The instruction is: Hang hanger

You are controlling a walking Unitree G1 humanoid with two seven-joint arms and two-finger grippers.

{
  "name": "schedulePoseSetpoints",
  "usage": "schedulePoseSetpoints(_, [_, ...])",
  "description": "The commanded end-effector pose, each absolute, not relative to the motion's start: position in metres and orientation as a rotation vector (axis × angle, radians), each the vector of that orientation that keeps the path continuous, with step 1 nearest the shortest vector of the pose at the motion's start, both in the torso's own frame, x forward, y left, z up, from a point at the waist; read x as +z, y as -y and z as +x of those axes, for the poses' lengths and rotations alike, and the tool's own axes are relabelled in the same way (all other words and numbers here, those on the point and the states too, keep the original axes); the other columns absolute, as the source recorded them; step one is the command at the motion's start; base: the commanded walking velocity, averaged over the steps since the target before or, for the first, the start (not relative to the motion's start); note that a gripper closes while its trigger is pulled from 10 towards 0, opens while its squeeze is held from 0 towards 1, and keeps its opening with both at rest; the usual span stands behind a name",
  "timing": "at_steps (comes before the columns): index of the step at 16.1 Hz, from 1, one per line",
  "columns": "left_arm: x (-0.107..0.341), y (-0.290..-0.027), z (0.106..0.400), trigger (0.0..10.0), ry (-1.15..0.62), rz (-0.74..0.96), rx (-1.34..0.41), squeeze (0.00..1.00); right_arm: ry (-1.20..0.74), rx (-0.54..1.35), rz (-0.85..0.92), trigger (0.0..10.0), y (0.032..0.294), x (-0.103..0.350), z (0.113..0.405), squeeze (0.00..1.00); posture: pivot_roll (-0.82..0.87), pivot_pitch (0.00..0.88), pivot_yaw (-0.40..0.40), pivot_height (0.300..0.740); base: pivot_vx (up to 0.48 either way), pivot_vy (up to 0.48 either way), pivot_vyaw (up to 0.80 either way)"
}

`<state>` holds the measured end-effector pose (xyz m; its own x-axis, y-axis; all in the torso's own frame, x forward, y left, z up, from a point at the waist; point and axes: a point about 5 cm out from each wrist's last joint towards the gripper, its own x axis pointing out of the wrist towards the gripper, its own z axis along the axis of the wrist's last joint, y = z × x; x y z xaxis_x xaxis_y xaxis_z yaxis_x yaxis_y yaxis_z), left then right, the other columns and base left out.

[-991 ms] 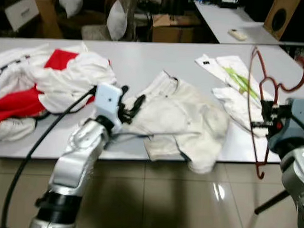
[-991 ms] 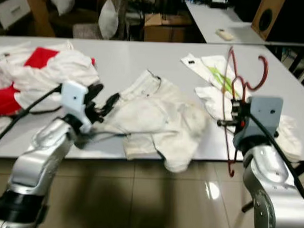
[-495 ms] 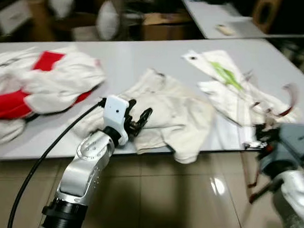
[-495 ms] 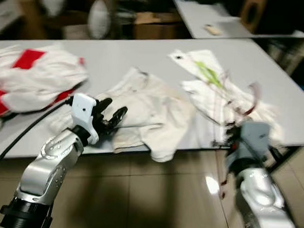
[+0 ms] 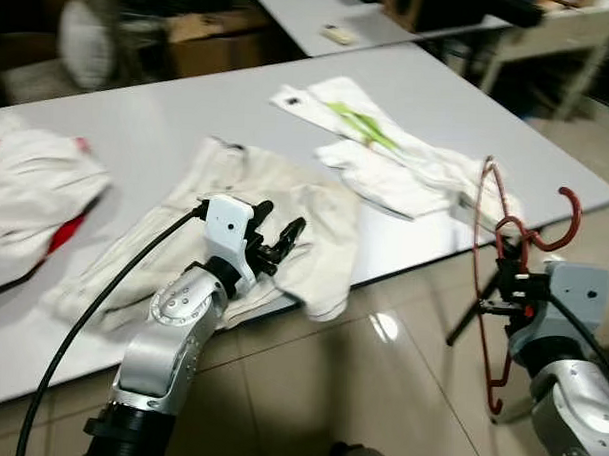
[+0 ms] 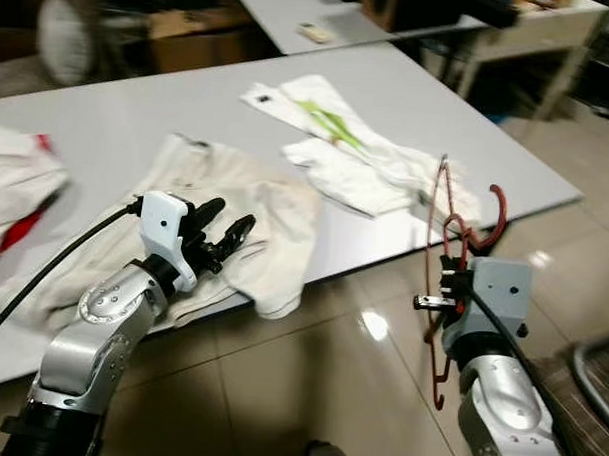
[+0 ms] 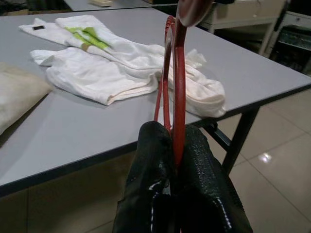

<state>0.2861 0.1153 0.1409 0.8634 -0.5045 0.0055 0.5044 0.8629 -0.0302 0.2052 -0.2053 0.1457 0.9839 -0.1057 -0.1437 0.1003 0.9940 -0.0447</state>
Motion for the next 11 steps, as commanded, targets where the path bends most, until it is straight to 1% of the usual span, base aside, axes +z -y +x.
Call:
schedulePoseSetpoints(1, [0.140,-0.119,0.286,10.0,0.006,-0.024,-0.510,0.00,-0.115,-0.108,-0.049,10.0,0.203,0.151,0.205,0.00,-0.21,0.042,0.046,0.740,0.000,0.000,-0.80])
schedulePoseSetpoints(2, [0.140,-0.119,0.287,10.0,0.004,-0.028,-0.503,0.00,-0.136,-0.086,-0.046,10.0,0.201,0.151,0.207,0.00,-0.21,0.045,0.045,0.740,0.000,0.000,-0.52])
schedulePoseSetpoints(4, [0.138,-0.117,0.287,10.0,-0.003,-0.029,-0.478,0.00,-0.122,-0.085,-0.099,10.0,0.201,0.155,0.211,0.00,-0.22,0.052,0.039,0.740,0.000,0.000,0.00])
schedulePoseSetpoints(5, [0.137,-0.116,0.287,10.0,-0.010,-0.034,-0.469,0.00,-0.117,-0.079,-0.110,10.0,0.200,0.157,0.215,0.00,-0.22,0.054,0.037,0.740,0.000,-0.326,0.00])
schedulePoseSetpoints(6, [0.136,-0.116,0.286,10.0,-0.012,-0.034,-0.468,0.00,-0.120,-0.048,-0.062,10.0,0.196,0.156,0.217,0.00,-0.22,0.055,0.035,0.740,0.000,-0.424,0.00])
schedulePoseSetpoints(7, [0.136,-0.115,0.286,10.0,-0.012,-0.033,-0.468,0.00,-0.123,-0.029,-0.052,10.0,0.193,0.156,0.217,0.00,-0.21,0.057,0.031,0.740,0.000,-0.428,0.00])
schedulePoseSetpoints(9, [0.136,-0.114,0.285,10.0,-0.009,-0.027,-0.472,0.00,-0.118,-0.002,-0.071,10.0,0.188,0.155,0.217,0.00,-0.21,0.049,0.027,0.740,0.000,-0.426,0.00])
schedulePoseSetpoints(11, [0.138,-0.113,0.285,10.0,-0.006,-0.023,-0.473,0.00,-0.103,-0.017,-0.123,10.0,0.188,0.155,0.218,0.00,-0.20,0.043,0.026,0.740,0.000,-0.424,0.00])
